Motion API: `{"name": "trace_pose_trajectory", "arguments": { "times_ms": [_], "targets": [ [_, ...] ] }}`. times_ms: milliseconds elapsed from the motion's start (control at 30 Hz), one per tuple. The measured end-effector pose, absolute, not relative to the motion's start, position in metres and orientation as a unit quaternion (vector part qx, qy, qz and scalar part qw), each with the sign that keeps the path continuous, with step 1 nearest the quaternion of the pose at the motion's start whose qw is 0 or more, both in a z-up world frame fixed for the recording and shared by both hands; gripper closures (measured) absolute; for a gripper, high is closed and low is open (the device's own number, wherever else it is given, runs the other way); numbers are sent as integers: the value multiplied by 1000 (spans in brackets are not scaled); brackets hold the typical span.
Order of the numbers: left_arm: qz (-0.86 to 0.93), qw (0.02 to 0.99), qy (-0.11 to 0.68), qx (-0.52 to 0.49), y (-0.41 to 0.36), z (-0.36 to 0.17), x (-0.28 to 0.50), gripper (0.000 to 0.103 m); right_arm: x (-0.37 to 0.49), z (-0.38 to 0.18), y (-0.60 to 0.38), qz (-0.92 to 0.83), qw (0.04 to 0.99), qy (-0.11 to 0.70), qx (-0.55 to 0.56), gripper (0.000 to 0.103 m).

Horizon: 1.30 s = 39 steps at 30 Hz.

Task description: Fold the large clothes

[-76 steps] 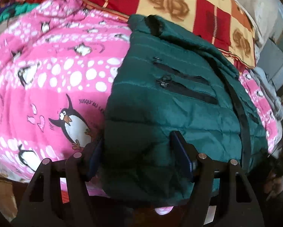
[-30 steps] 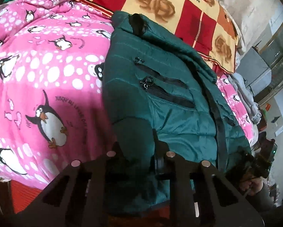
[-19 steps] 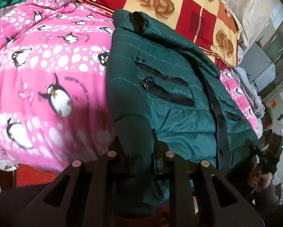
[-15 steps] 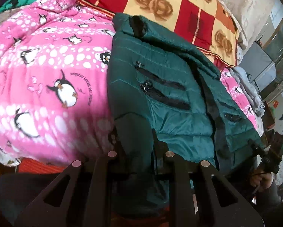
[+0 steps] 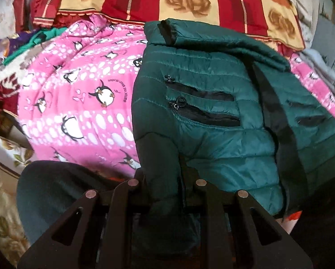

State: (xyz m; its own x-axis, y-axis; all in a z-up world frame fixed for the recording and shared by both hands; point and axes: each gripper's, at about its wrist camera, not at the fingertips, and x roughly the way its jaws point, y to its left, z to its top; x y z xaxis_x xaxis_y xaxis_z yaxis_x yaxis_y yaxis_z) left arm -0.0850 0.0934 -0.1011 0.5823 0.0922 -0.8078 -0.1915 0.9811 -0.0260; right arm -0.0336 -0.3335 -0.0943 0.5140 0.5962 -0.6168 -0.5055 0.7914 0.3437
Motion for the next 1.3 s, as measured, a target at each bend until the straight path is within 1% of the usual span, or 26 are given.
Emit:
{"name": "trace_pose_trajectory", "arguments": {
  "times_ms": [767,967,1000,1100,1133,1167,1300],
  "targets": [
    [101,882,459,-48,87,-114,-82,87,-30,-104,-324,279,867,411,42,85],
    [79,875,468,-97,100,-125,-79,86,-32,-99,-314,260,870,419,15,85],
    [77,870,475,-110,104,-130,-77,85,-32,-96,-312,253,869,424,13,85],
    [67,848,504,-149,114,-147,-73,74,-30,-80,-311,244,868,431,35,85],
    [63,840,515,-158,118,-154,-71,65,-29,-74,-310,247,870,424,44,85],
    [57,836,521,-164,120,-158,-70,61,-28,-72,-310,249,871,421,49,85],
    [58,825,532,-183,129,-169,-70,61,-24,-86,-309,246,868,427,55,85]
  ]
}}
